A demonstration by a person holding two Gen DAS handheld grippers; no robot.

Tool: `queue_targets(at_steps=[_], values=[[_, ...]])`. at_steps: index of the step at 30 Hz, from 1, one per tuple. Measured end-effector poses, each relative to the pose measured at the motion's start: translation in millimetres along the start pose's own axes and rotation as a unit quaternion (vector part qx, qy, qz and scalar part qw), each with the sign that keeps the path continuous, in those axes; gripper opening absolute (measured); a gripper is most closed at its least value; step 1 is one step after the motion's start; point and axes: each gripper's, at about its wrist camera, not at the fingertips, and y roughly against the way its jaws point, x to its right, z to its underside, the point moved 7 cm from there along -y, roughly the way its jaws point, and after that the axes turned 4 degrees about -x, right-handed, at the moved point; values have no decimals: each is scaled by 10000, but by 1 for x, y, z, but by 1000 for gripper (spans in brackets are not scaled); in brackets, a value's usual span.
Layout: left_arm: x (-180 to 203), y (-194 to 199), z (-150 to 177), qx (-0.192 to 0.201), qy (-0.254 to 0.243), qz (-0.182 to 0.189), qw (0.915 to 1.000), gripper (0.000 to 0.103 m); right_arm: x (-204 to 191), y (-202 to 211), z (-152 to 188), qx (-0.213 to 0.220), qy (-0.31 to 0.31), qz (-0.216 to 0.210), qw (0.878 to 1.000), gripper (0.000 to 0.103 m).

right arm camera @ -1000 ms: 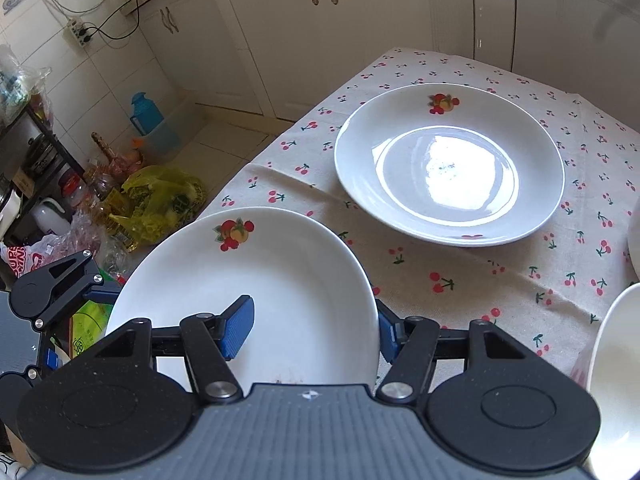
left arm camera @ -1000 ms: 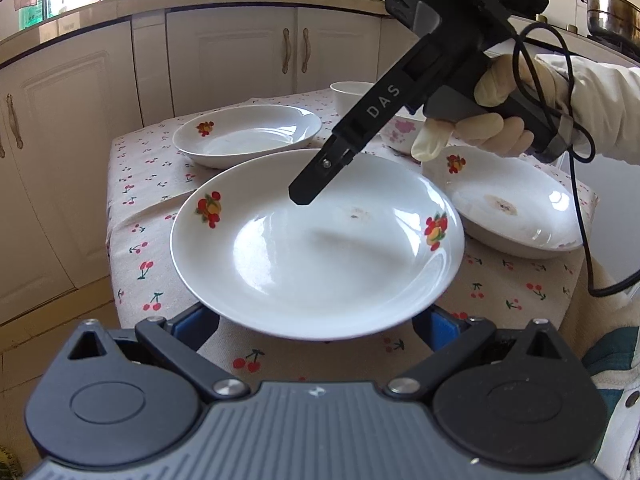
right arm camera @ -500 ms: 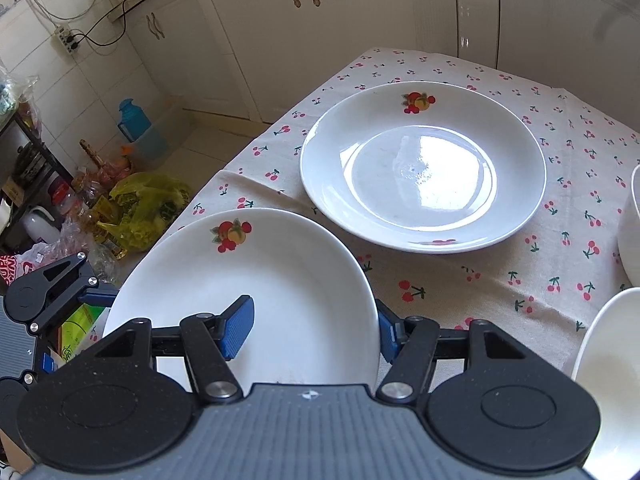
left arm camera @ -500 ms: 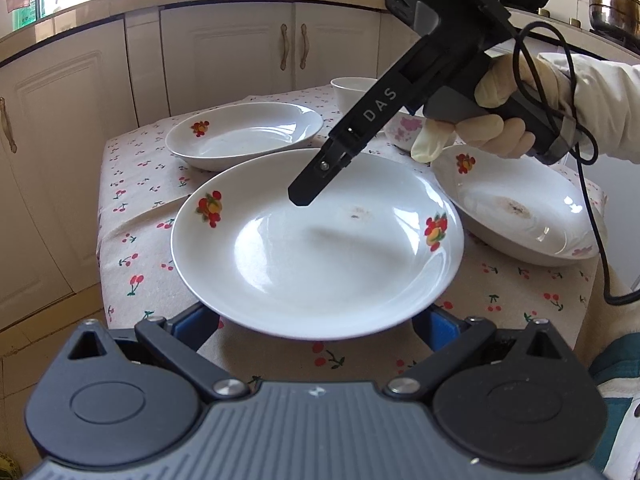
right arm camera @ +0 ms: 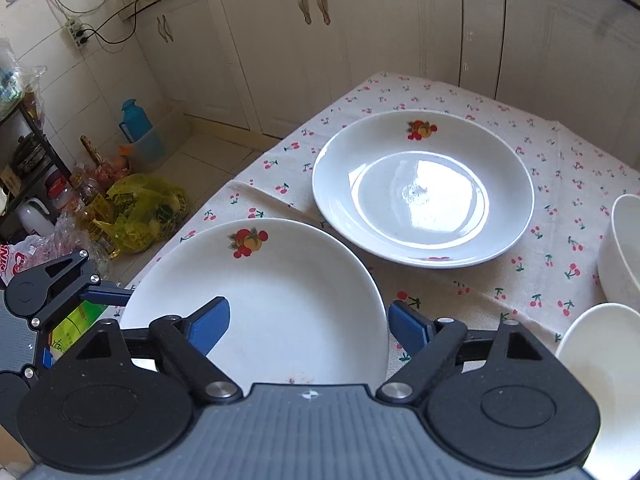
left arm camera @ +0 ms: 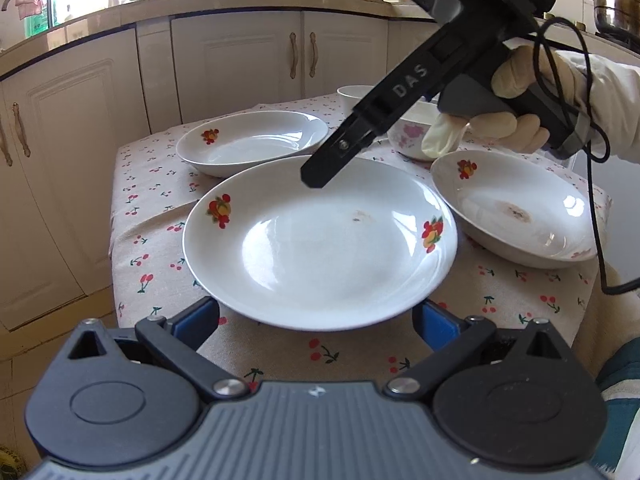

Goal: Organize plates and bowls

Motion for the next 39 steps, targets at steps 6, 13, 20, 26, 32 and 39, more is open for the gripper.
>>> queue_targets(at_steps=[6,13,20,26,32,39], values=[[11,24,0,119,355,-220,9991,102,-18,54,15,538,421,311,9972,103],[37,48,-8,317,670,-511,9959,102,-18,108,60,947,655,544,9919,103],[68,61,-25,484,562,-695,9948,102,0,138,117,1017,620,820,9895,103],[85,56,-46,585,484,-574,9955,102,17,150,157,1013,271,846,9909,103],[102,41,-65,517,258,-277,9979,102,24,155,195,1090,190,798,9907,103],[120,19,-79,159,182,158,9996,102,22,144,226,978,237,844,9913,103]])
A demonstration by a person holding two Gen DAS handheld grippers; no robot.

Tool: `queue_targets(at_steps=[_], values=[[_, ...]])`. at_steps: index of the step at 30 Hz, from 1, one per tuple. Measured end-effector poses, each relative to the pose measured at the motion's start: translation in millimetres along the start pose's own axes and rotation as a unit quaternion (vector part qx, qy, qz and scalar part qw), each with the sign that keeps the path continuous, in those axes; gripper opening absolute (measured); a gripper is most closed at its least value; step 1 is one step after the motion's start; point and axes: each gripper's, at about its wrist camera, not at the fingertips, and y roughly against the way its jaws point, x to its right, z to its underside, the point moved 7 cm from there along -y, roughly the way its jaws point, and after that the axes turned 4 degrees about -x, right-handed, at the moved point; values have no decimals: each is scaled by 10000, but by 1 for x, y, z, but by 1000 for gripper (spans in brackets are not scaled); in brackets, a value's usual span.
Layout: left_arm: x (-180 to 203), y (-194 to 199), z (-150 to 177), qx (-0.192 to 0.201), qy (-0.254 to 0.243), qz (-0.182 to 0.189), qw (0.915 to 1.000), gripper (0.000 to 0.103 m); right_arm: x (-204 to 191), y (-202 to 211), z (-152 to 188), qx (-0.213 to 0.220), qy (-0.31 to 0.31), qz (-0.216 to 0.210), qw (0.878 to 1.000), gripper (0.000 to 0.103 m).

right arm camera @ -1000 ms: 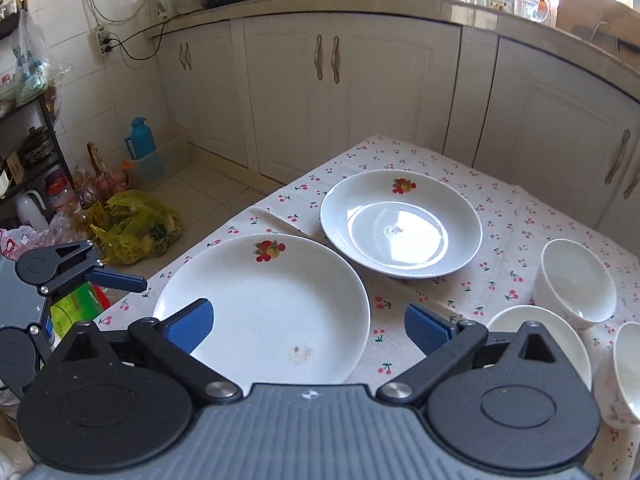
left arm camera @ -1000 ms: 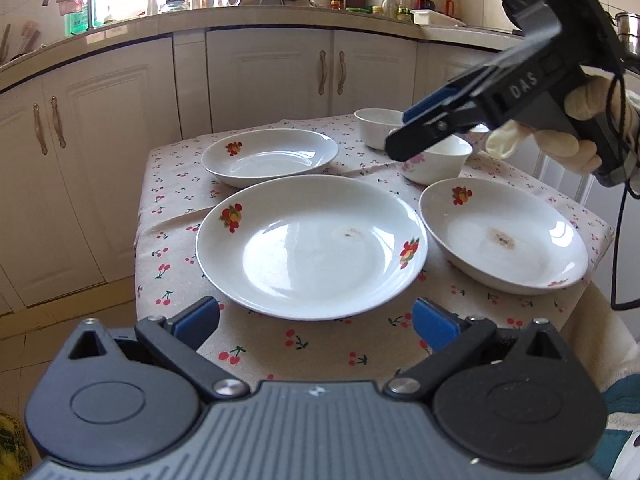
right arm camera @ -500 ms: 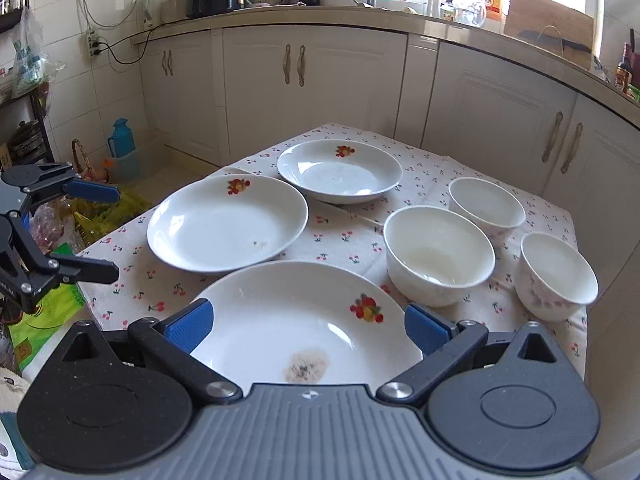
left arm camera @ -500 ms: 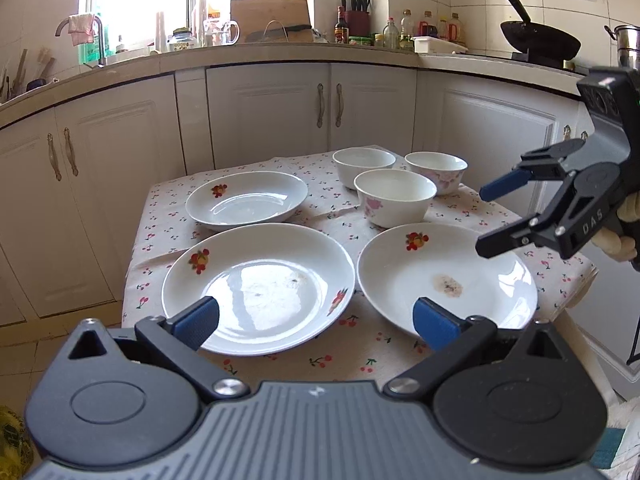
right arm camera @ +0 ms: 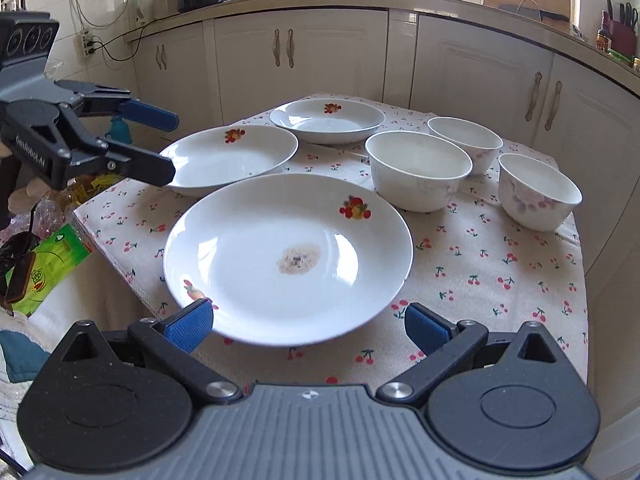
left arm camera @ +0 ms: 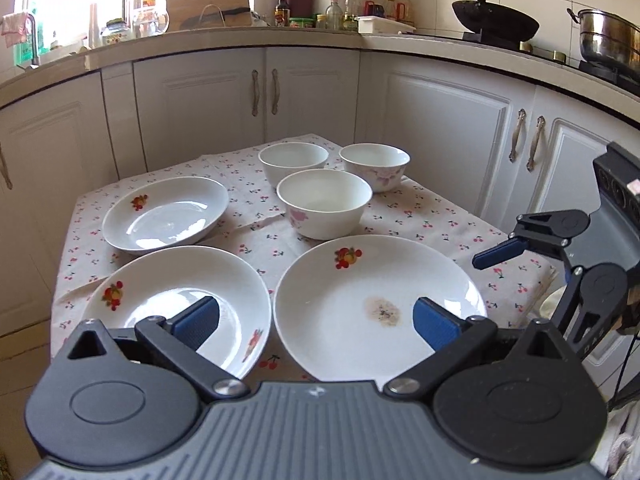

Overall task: Organize plates and bowls
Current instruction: 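Move the left gripper to the rim of the stained white plate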

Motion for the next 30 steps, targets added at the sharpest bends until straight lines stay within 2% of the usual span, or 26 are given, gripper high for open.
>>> queue_targets(at_steps=[4,16,30], values=[[5,-8,-9,-73,-116,4,9999,102,0,0,8,38,-116,-88,9999,103],[16,-46,-23,-560,-512,259,9968,102,-11,-26,18,-87,243,87,9996,103],[16,-101,-40,-1157,-727,673,9883,102,-11,-27,21,133,159,36,9998,103]])
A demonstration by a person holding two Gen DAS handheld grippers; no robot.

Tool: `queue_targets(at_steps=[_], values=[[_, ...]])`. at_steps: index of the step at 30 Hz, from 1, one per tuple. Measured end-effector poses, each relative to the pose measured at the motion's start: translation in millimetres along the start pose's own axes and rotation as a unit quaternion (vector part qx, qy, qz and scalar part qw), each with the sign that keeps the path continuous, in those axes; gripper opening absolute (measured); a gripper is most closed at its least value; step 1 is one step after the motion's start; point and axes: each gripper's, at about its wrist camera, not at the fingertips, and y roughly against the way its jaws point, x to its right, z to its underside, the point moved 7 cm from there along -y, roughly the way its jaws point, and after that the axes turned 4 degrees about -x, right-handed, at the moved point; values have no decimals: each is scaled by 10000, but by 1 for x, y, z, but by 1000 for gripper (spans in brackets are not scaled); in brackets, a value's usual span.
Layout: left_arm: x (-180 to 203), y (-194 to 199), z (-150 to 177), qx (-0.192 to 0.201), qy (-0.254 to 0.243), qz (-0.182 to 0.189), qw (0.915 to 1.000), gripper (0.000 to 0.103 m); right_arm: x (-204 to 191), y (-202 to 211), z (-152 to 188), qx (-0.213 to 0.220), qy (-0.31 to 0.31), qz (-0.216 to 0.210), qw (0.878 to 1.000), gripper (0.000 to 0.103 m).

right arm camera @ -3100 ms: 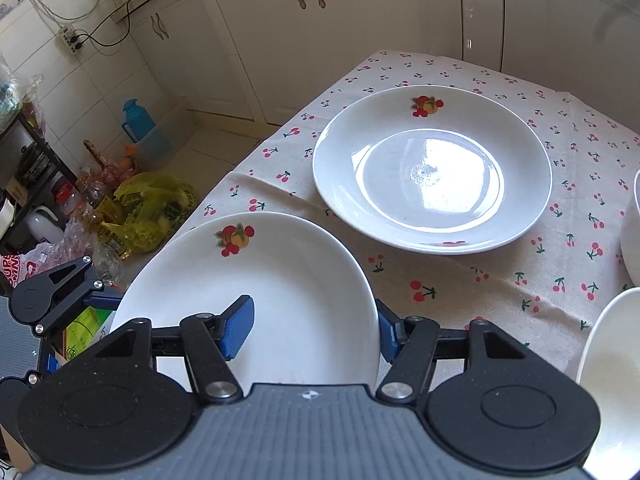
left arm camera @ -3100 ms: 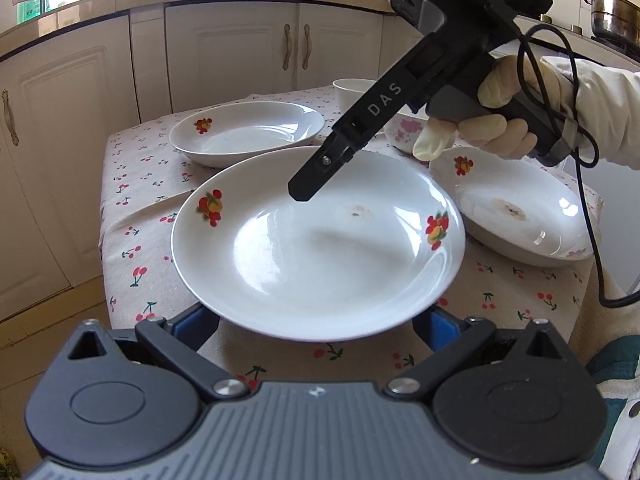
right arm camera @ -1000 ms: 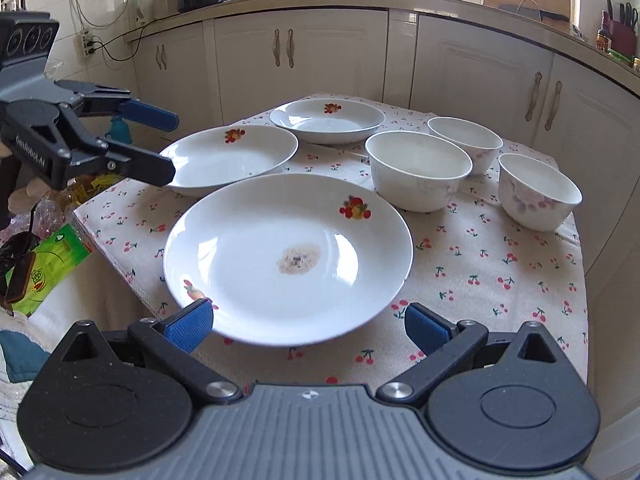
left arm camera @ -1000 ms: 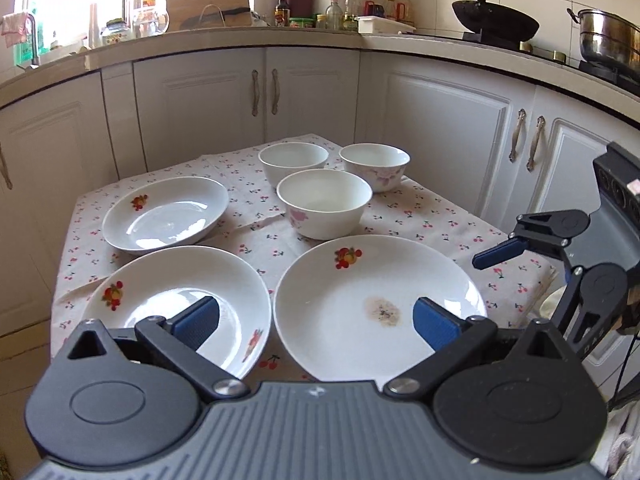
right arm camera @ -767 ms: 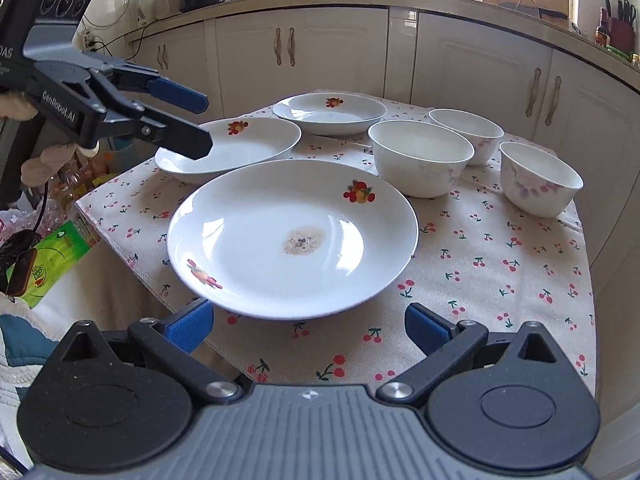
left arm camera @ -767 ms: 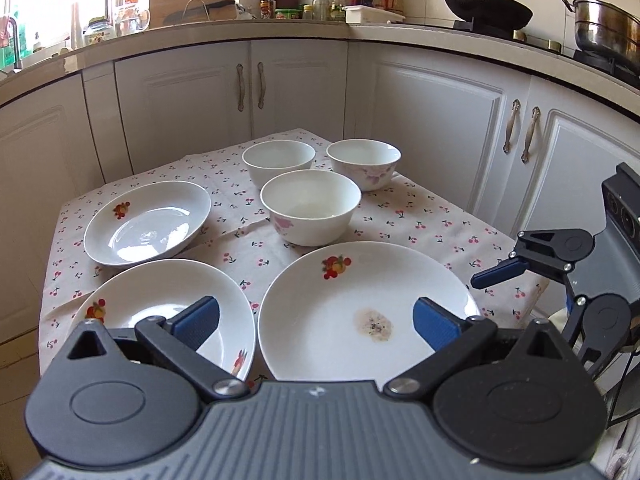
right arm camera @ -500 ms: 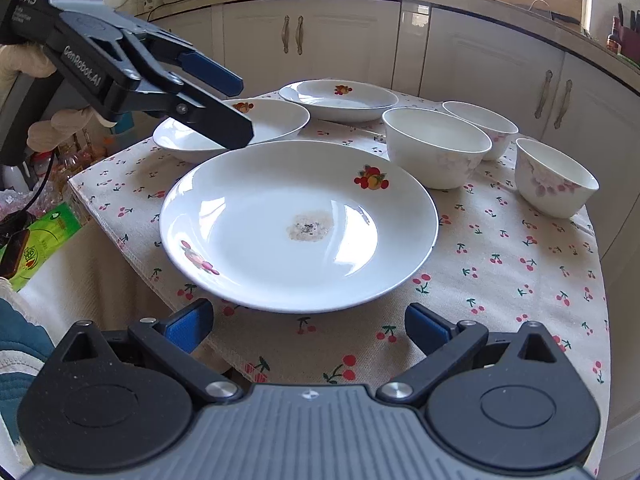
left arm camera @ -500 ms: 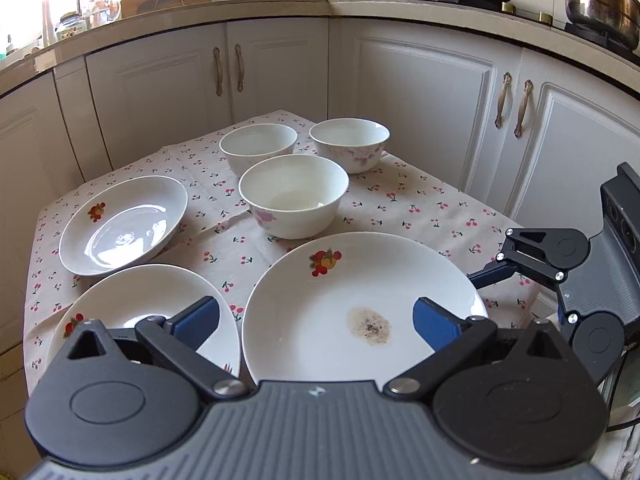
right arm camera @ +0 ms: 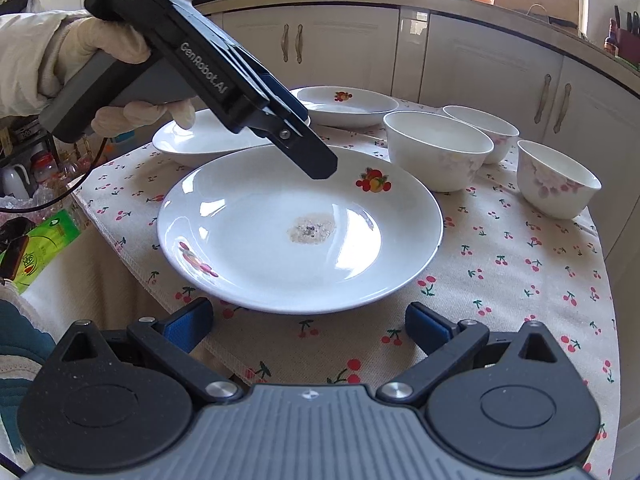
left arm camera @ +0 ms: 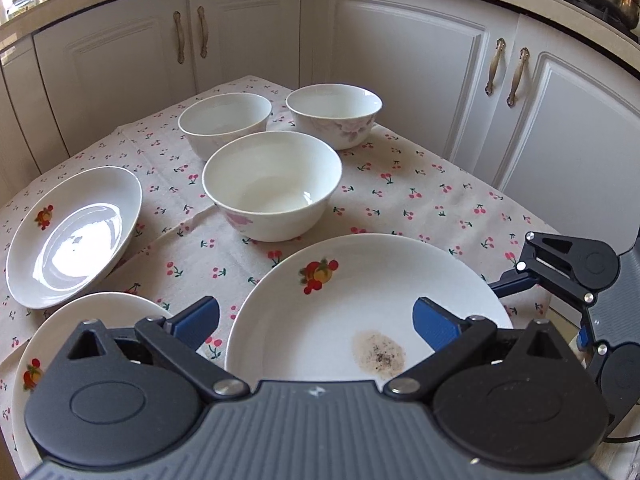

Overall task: Organize plates and bowls
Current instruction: 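Move the left gripper to the rim of the stained white plate, then grasp the stained plate rim with the left gripper and lift it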

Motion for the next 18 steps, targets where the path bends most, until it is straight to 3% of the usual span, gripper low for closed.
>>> queue_targets(at_steps=[18], values=[[-10,-37,0,-1149,-199,422,9923,100,-6,1,-2,205,126,65,9997,103]])
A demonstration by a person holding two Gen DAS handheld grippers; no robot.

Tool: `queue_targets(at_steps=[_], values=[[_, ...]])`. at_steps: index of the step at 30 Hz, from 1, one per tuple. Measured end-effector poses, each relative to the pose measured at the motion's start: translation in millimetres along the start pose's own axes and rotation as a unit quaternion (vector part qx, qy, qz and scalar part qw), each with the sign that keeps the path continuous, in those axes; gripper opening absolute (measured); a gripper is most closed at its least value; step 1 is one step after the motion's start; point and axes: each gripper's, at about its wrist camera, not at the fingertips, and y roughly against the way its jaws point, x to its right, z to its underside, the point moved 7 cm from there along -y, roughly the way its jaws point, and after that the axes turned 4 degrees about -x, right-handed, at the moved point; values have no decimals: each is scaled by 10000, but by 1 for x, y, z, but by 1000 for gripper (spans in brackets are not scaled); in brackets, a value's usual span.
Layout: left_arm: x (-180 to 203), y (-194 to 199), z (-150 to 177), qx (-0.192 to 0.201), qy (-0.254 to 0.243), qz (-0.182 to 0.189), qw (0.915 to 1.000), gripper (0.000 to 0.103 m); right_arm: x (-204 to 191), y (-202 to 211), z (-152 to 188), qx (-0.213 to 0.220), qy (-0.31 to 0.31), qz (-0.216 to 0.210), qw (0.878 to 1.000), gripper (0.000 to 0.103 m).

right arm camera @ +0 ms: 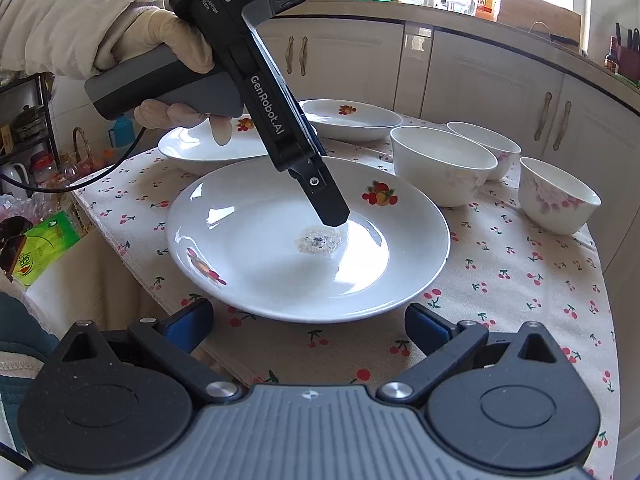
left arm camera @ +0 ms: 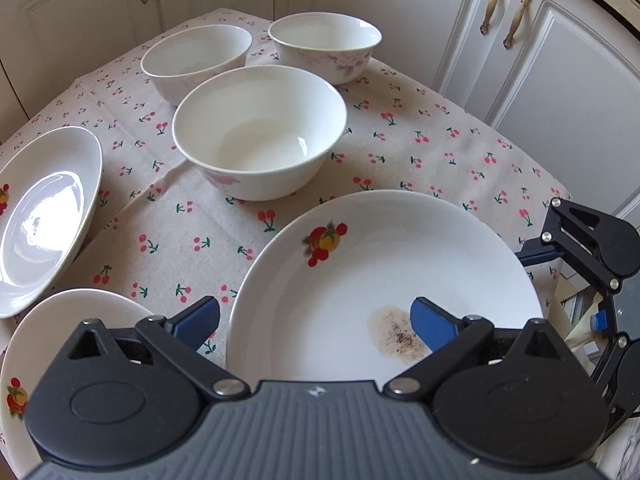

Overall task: Organize plates and bowls
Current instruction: 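Grasp the stained plate rim with the left gripper and lift it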

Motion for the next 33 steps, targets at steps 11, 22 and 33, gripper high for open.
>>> queue_targets(at_steps=[11,22,33], values=[[6,-7,4,-383,-108,220,9990,96,1,-2,-3,26,-82,-43,10000,103],[8,-9,-5,-299,-21,319,9990,96,7,1,-5,-52,-53,9,10000,103],[7,-14,-7,-490,-141,493,9975,96,8,-5,-5,-106,-127,-35,9999,103]])
